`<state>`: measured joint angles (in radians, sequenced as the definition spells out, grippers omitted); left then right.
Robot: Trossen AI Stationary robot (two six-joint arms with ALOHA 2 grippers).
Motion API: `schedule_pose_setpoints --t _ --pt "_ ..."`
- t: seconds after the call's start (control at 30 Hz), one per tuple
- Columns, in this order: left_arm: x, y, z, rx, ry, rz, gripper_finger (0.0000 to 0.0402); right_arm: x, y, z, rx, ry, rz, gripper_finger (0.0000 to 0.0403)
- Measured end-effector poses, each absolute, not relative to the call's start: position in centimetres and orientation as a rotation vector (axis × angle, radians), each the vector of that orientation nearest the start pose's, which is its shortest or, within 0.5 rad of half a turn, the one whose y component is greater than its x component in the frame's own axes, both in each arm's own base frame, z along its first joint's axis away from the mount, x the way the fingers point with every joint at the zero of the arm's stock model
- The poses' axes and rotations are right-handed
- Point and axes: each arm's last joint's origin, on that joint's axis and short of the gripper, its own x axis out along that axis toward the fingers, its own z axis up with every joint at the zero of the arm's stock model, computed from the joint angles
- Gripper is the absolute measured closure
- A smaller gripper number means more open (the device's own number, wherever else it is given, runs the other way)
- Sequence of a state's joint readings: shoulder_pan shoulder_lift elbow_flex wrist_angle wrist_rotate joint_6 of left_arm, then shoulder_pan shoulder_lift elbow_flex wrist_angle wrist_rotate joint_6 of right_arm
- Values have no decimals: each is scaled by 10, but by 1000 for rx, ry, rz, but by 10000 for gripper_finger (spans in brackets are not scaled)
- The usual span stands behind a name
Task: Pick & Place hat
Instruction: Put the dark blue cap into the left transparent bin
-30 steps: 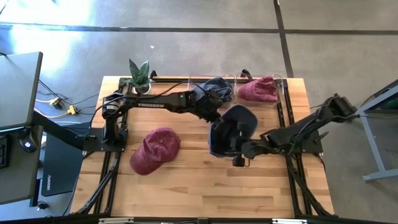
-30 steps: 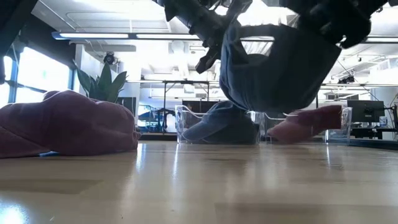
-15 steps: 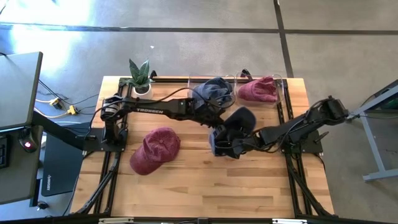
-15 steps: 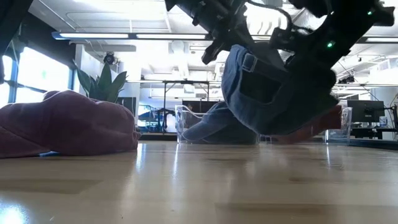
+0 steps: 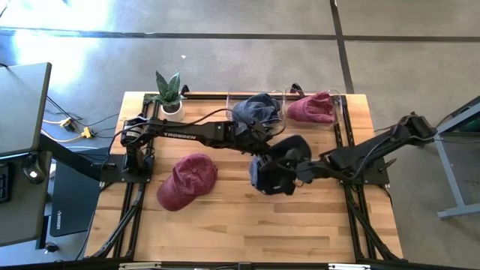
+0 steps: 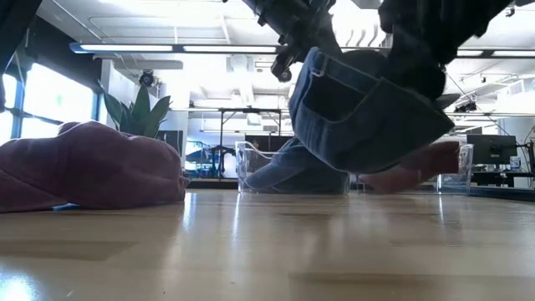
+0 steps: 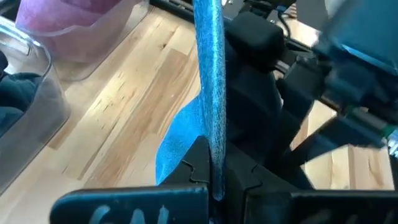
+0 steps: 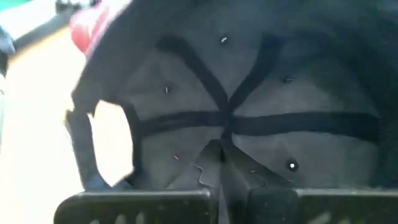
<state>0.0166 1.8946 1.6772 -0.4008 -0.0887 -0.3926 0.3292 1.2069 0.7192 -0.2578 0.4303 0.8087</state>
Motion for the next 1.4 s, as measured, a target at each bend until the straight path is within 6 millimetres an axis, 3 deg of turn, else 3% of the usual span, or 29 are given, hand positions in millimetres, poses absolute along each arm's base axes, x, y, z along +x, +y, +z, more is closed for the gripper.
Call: schedule_pose_setpoints --t 0.1,0.23,0.5,0.8,1.03,1.27,1.4 --pt "436 10 305 -355 575 222 401 226 73 233 578 483 -438 402" --pt "437 11 307 -359 549 220 401 229 90 236 527 367 -438 402" --pt "438 9 310 -389 535 141 401 243 97 204 181 503 -449 402" --pt "440 4 313 -413 521 -18 401 259 81 172 18 578 -616 403" --pt "440 1 313 -407 535 -65 401 262 72 169 34 569 -676 403" --pt "431 2 300 -387 687 49 401 253 85 189 122 474 -691 403" --pt "431 3 291 -342 728 94 401 248 86 185 193 533 -666 403"
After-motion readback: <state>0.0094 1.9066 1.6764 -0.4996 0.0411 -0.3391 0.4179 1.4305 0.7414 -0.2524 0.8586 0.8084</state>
